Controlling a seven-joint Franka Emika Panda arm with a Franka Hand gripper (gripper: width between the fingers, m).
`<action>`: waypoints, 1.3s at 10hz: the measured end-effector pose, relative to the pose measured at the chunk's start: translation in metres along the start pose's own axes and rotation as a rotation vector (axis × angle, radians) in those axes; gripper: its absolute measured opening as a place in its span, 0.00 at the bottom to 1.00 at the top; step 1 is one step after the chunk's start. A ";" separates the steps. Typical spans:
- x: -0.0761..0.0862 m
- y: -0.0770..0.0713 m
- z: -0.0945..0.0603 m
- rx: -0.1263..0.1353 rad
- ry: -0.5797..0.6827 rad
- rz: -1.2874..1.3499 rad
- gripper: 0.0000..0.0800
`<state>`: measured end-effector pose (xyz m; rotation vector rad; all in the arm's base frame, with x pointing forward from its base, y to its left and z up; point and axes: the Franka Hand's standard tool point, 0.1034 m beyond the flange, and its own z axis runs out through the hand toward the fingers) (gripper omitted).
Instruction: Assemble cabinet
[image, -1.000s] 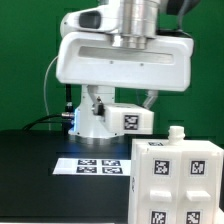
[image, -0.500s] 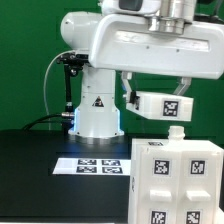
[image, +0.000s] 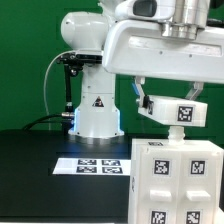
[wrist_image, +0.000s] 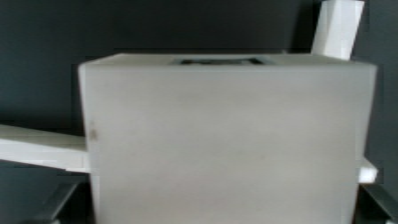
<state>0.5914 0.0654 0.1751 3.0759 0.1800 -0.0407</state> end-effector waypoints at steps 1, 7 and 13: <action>0.000 0.001 0.004 -0.002 -0.001 0.001 0.70; 0.011 -0.010 0.004 -0.004 0.010 0.008 0.70; 0.012 -0.011 0.017 -0.011 0.009 0.010 0.70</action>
Offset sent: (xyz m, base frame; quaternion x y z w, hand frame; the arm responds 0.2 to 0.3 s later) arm 0.0136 0.0132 -0.0018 -0.0034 0.0027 0.0173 0.9998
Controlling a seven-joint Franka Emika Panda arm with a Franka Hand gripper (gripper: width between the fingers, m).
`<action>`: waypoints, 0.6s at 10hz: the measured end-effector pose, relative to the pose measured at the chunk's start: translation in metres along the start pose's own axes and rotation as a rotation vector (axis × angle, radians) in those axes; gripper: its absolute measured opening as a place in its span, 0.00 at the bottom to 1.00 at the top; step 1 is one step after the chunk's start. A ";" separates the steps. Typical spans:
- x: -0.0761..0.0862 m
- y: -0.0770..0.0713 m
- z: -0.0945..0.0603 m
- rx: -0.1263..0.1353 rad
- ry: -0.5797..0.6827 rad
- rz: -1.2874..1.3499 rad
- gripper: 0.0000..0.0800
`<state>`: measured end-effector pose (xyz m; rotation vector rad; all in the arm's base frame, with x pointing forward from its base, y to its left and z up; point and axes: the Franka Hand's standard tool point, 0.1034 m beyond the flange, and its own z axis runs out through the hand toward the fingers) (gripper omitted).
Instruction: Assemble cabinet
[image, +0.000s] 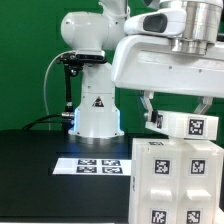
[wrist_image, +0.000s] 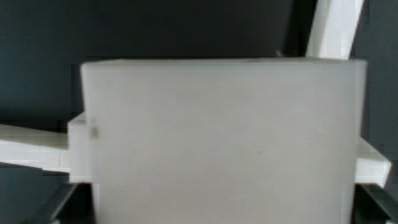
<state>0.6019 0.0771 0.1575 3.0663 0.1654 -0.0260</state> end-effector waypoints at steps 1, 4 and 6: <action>0.000 0.001 0.000 0.000 -0.001 0.001 0.70; 0.001 0.001 0.000 -0.001 0.006 0.003 0.70; 0.001 0.001 0.001 -0.001 0.005 0.003 0.90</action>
Offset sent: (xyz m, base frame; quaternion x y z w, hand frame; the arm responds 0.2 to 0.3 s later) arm 0.0000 0.0000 0.0000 0.0000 0.0000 0.0000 1.0000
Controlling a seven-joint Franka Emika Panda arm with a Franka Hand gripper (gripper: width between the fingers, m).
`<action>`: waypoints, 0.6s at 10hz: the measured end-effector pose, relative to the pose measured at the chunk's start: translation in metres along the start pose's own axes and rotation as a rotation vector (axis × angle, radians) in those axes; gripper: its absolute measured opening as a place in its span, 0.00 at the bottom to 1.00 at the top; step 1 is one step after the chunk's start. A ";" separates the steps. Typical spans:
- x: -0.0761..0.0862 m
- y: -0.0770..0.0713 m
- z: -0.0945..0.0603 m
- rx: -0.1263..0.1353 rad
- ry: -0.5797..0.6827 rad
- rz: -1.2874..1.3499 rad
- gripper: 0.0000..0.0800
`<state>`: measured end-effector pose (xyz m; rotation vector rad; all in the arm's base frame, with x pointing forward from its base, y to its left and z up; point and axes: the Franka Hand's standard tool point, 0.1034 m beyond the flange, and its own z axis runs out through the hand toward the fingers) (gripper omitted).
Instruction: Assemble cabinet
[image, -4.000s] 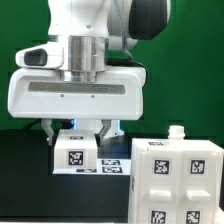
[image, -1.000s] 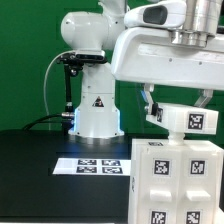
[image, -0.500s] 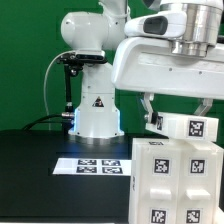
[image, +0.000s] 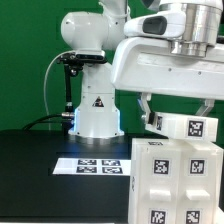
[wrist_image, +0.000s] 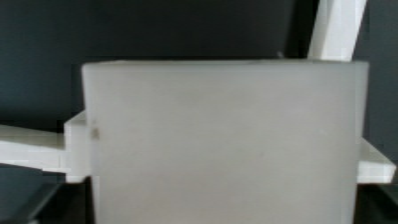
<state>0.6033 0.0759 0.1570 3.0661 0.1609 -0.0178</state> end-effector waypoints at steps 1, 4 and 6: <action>0.001 0.001 -0.002 0.003 0.003 0.001 0.90; 0.020 0.004 -0.012 0.004 0.036 0.016 0.99; 0.023 0.004 -0.008 0.000 0.044 0.016 1.00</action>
Offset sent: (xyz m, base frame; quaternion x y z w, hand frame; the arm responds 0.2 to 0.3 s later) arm 0.0299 0.0062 0.0089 0.0117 0.0209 0.0343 0.9991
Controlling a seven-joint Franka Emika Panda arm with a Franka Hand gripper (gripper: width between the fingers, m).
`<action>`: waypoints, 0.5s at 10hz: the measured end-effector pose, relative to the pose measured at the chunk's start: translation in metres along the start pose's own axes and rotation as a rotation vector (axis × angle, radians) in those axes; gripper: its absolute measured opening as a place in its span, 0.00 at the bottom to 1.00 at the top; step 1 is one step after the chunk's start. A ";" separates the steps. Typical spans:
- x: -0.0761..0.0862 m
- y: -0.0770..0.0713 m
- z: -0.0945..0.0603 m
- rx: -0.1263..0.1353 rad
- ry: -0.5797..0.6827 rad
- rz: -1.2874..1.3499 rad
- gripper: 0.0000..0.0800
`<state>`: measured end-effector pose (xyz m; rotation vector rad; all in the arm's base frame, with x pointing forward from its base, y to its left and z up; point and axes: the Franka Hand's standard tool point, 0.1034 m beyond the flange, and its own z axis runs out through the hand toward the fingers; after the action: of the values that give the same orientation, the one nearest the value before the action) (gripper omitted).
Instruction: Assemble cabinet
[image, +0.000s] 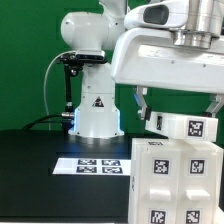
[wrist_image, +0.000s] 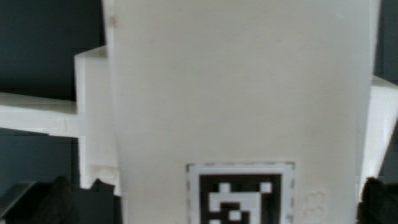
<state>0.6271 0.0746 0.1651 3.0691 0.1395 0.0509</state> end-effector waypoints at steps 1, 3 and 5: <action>0.000 -0.001 0.002 -0.001 0.006 -0.001 1.00; 0.000 0.000 0.002 -0.001 0.006 0.000 0.72; 0.000 0.000 0.002 -0.001 0.006 0.000 0.69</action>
Offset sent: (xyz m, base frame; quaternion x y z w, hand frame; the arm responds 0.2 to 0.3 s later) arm 0.0000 0.0000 0.0000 0.0000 0.0000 0.0000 1.0000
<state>0.6271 0.0748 0.1631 3.0682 0.1394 0.0609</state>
